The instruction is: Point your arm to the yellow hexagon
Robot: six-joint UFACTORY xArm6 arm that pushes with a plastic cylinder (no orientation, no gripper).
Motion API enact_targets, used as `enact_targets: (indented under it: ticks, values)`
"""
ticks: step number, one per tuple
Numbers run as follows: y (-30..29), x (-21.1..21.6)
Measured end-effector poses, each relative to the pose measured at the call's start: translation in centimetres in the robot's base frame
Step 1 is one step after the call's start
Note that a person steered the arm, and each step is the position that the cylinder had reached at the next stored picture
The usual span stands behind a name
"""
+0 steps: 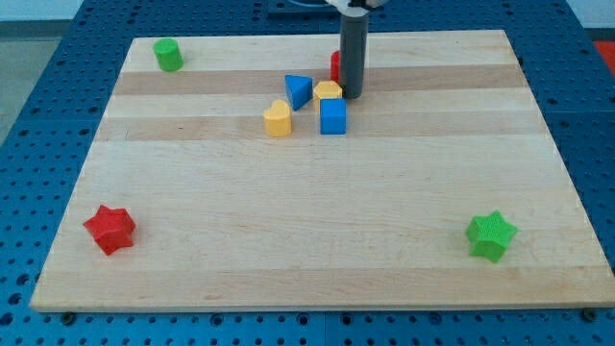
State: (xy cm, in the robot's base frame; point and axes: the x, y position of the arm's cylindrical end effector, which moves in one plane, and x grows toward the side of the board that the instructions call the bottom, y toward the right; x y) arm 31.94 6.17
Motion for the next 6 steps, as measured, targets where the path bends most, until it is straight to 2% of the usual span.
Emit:
enact_targets:
  ticks: [1,2,3,4,5,6]
  values:
    - [5.2,-2.5]
    - [2.8,-6.7]
    - [-4.4,-5.4]
    - [-7.7,-5.8]
    - [-2.6,-6.7]
    - [-1.3,-3.8]
